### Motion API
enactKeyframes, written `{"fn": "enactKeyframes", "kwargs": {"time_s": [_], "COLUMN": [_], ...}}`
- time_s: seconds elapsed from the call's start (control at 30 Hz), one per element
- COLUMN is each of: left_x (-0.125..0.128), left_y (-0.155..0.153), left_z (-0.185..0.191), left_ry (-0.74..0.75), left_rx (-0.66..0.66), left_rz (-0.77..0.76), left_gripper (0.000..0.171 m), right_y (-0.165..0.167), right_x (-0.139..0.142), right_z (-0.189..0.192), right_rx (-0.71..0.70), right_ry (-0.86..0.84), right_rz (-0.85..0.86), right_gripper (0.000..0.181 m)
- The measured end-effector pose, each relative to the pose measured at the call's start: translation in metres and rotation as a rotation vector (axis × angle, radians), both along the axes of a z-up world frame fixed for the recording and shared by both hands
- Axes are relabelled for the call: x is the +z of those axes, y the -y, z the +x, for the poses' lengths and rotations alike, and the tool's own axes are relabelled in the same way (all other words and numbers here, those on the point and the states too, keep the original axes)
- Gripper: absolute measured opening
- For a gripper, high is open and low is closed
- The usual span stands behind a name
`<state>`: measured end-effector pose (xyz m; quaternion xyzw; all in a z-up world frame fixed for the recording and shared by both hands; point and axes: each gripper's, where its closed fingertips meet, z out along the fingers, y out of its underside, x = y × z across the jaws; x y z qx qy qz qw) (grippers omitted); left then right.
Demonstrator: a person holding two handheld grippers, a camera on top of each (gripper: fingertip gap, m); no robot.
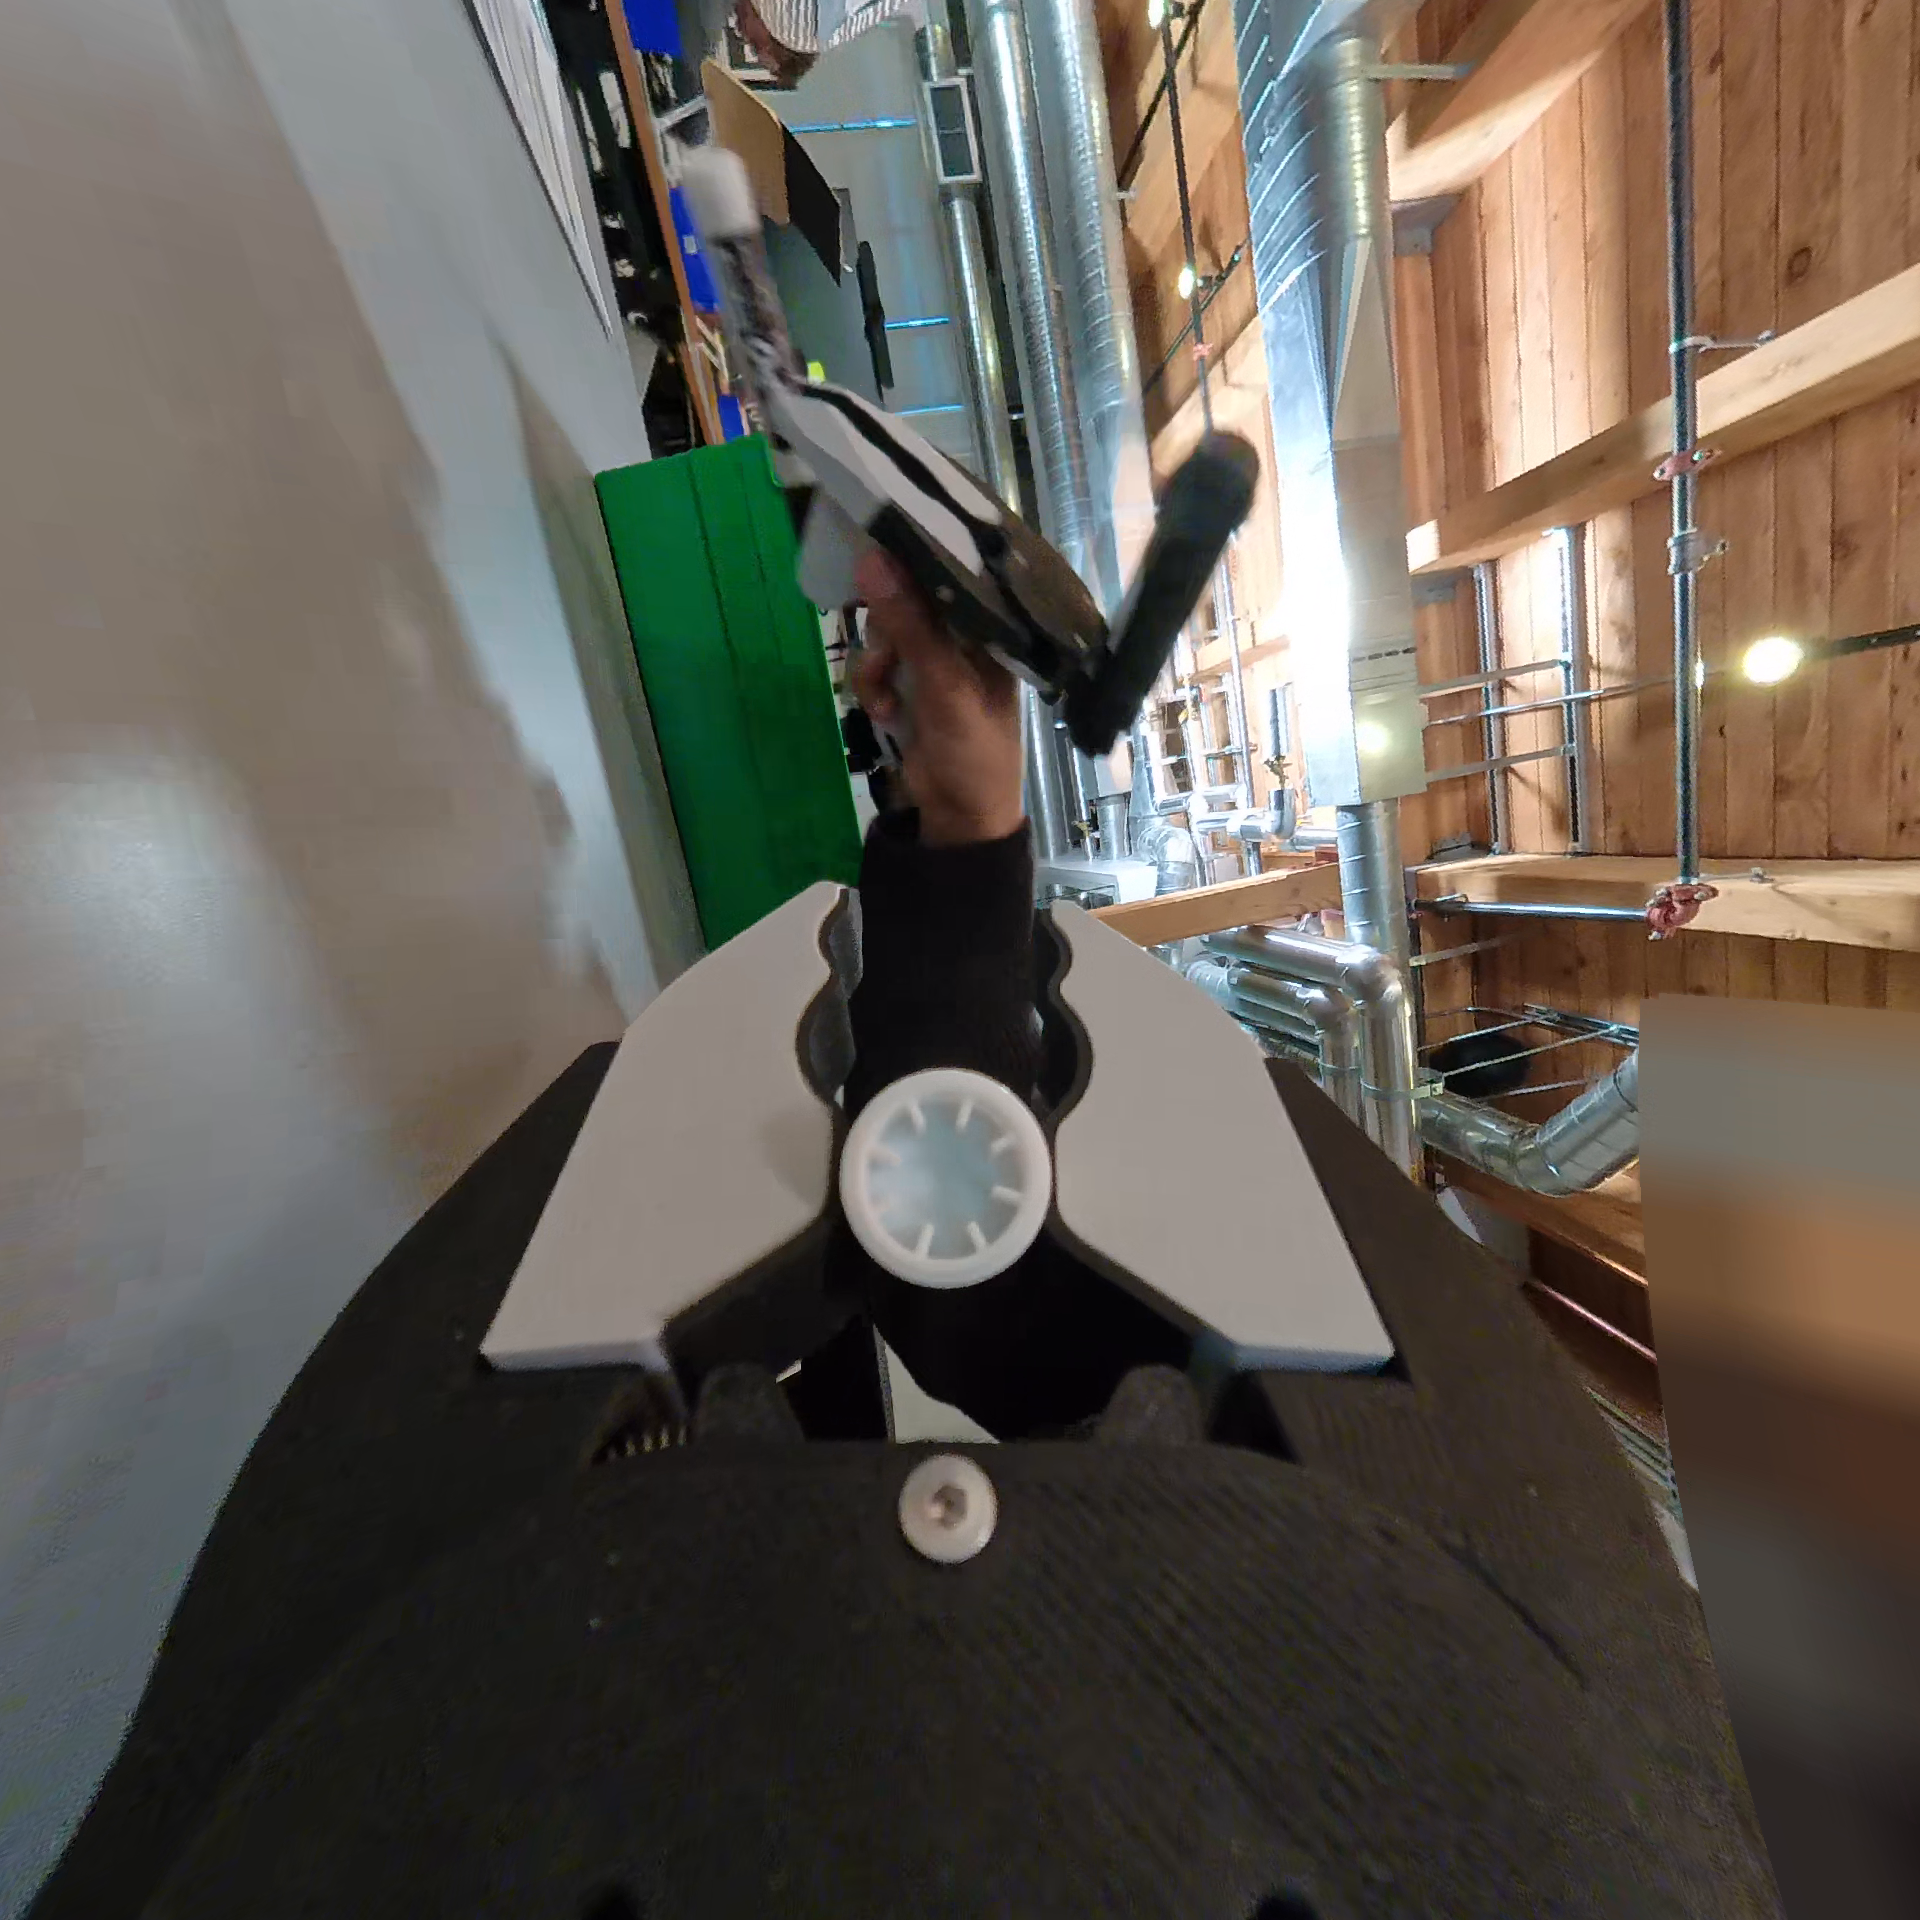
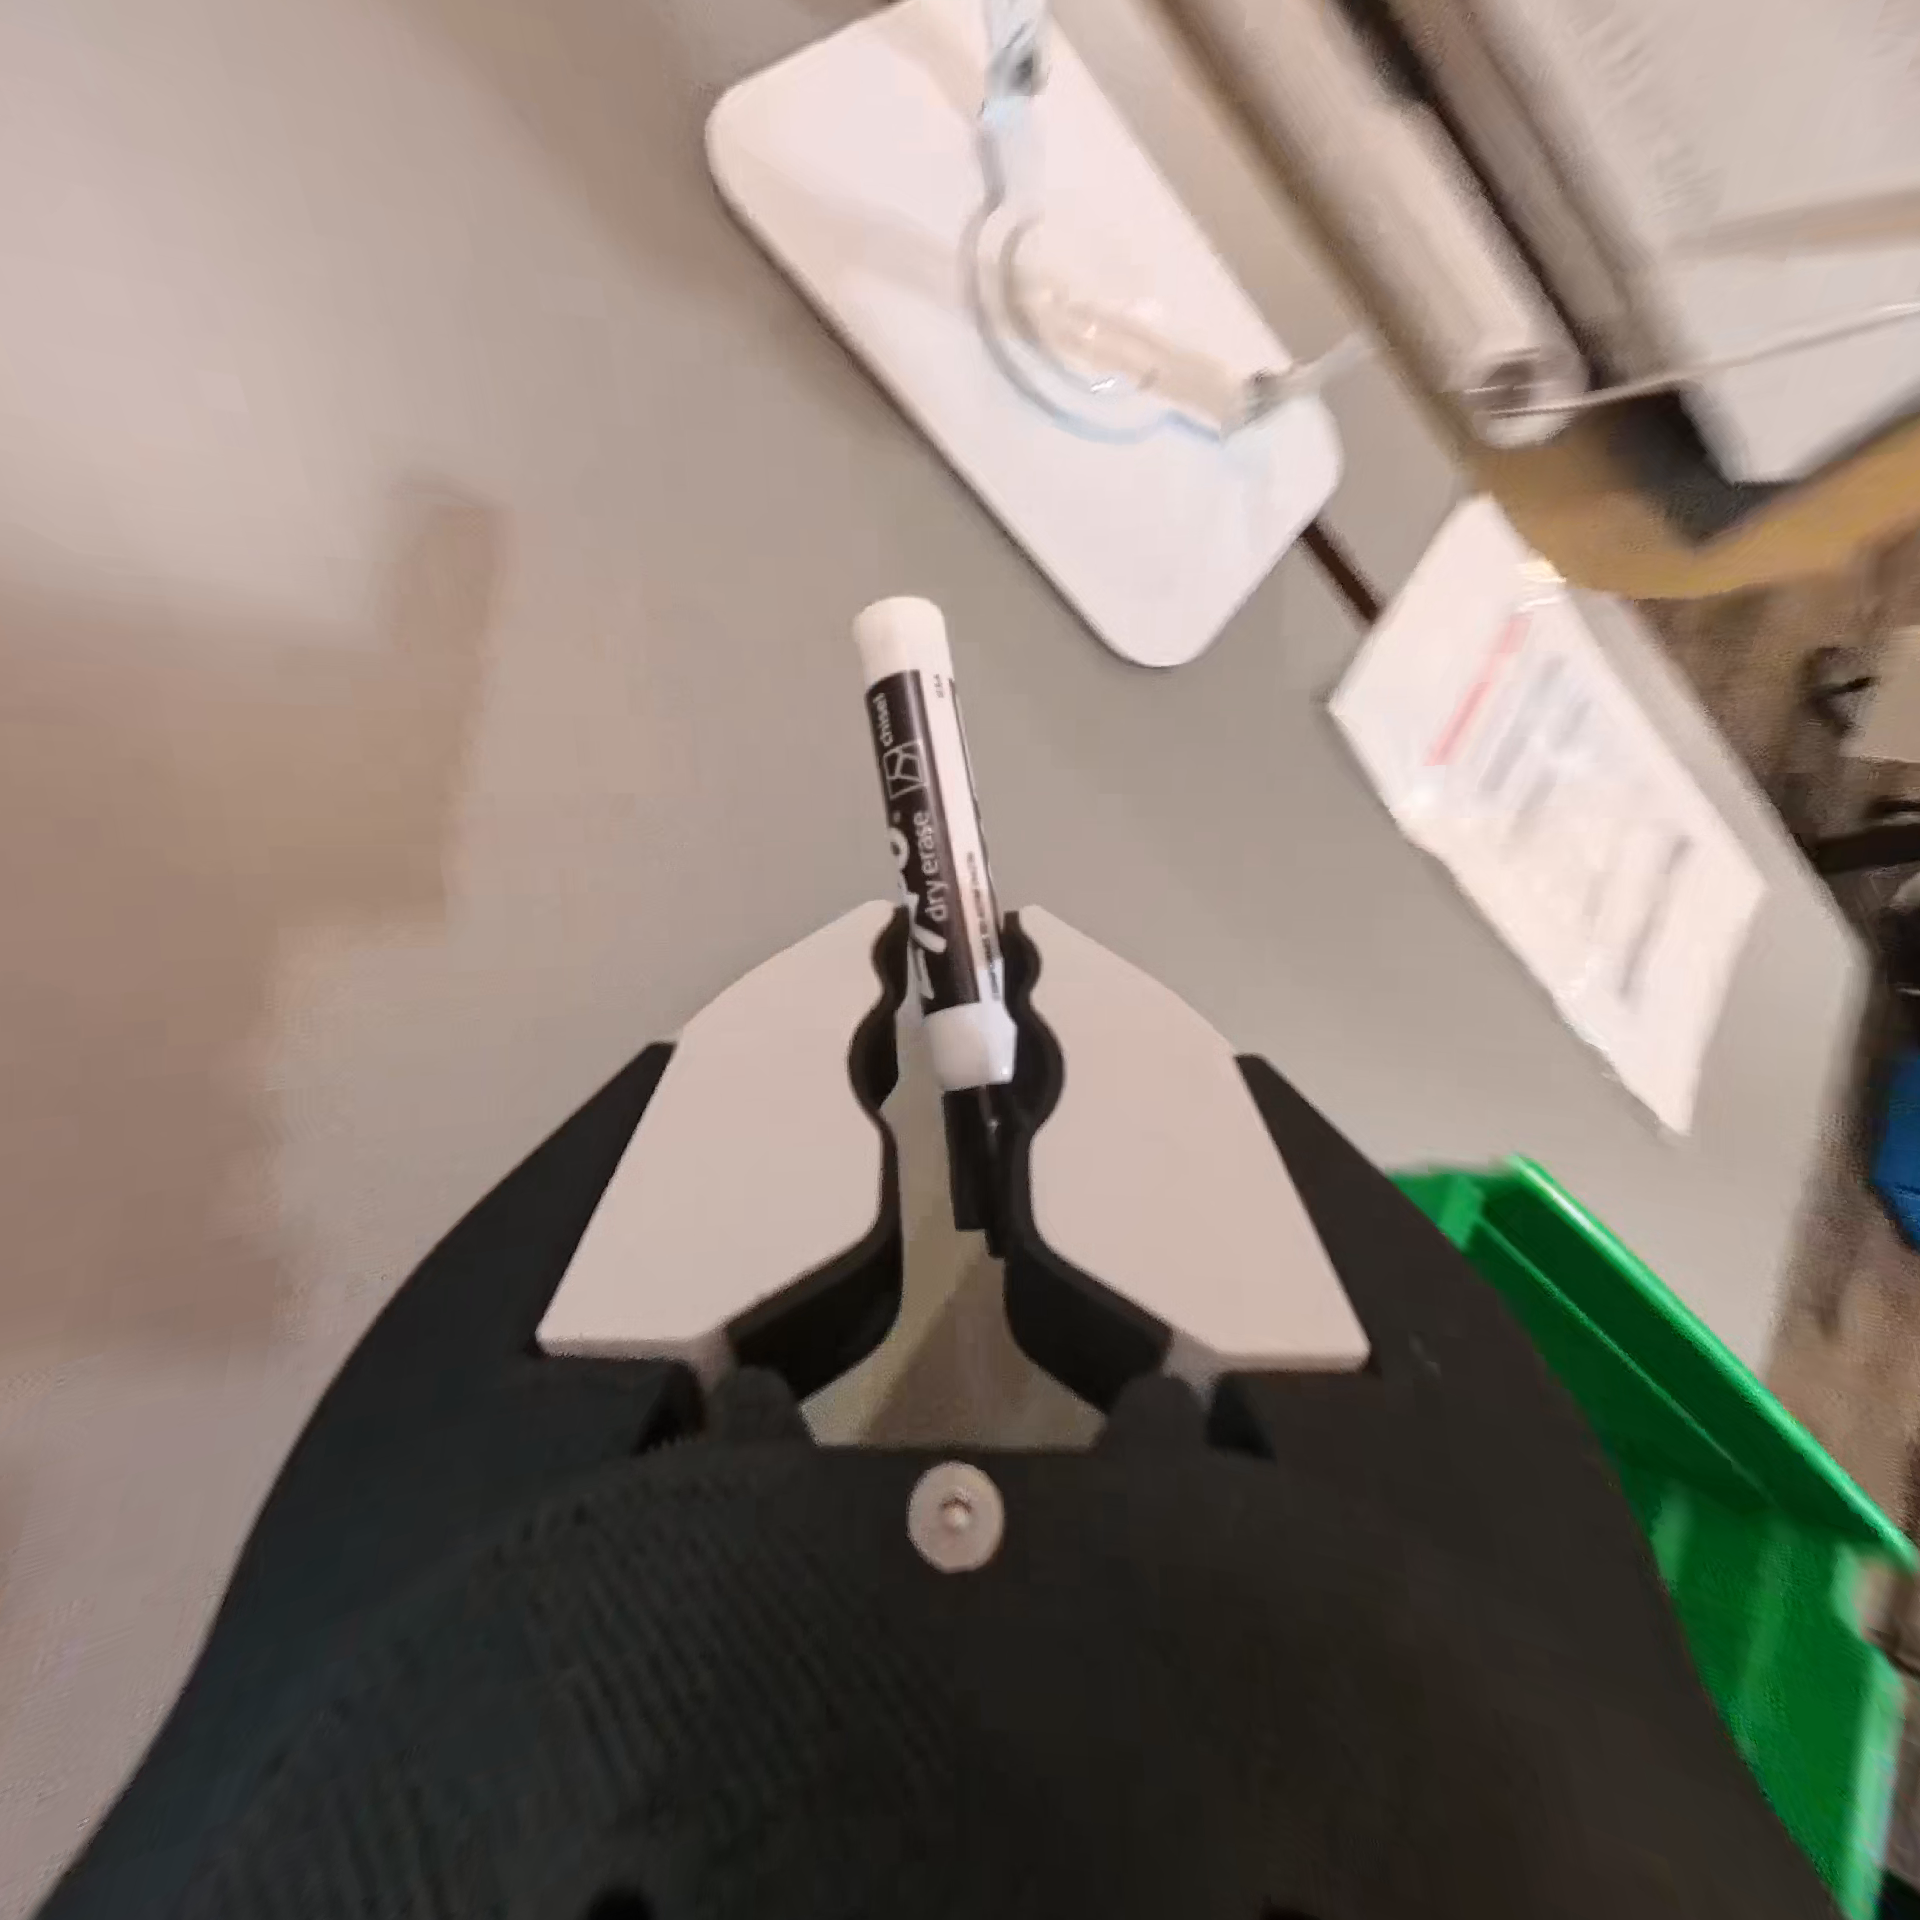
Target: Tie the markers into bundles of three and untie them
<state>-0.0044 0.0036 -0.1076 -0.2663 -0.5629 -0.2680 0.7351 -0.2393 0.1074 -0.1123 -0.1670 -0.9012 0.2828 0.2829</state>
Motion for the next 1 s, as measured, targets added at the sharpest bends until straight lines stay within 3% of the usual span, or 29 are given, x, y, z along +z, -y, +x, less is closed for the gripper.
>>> {"fn": "enactKeyframes", "kwargs": {"time_s": [0.1,0.17,0.3,0.37,0.5,1.0], "left_x": [0.000,0.000,0.001,0.002,0.001,0.002], "left_y": [-0.003,-0.005,-0.010,-0.012,-0.016,-0.017], "left_z": [0.001,0.001,0.004,0.004,0.003,0.005], "left_ry": [-0.002,-0.006,-0.023,-0.029,-0.040,-0.041], "left_rx": [-0.003,-0.005,-0.013,-0.013,-0.010,-0.047], "left_rz": [-0.006,-0.017,-0.045,-0.058,-0.088,-0.065], "left_gripper": [0.033,0.033,0.033,0.032,0.032,0.033], "right_y": [-0.062,-0.118,-0.223,-0.250,-0.267,-0.265], "right_x": [0.042,0.053,0.039,0.019,-0.002,-0.044], "right_z": [-0.006,-0.012,-0.021,-0.018,-0.016,-0.022], "right_rx": [-0.171,-0.315,-0.540,-0.587,-0.605,-0.617], "right_ry": [-0.174,-0.221,-0.174,-0.086,-0.005,0.054], "right_rz": [-0.045,-0.077,-0.099,-0.159,-0.217,-0.145], "right_gripper": [0.018,0.018,0.017,0.018,0.017,0.009]}}
